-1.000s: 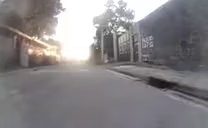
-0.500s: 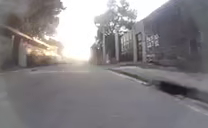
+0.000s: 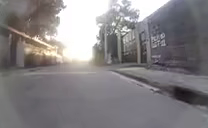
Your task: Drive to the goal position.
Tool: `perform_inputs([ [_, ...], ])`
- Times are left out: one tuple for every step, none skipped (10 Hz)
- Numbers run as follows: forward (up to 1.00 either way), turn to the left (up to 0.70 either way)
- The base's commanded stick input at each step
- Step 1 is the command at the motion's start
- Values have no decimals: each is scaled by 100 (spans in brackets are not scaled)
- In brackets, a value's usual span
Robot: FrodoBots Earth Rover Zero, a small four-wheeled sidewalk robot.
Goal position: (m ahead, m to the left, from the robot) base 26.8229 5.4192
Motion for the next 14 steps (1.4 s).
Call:
perform_inputs([
  [100, 1],
  [100, 1],
  [100, 1],
  [100, 1],
  [100, 1],
  [100, 1],
  [100, 1],
  [100, 1],
  [100, 1],
  [100, 1],
  [100, 1],
  [100, 1],
  [100, 1],
  [100, 1],
])
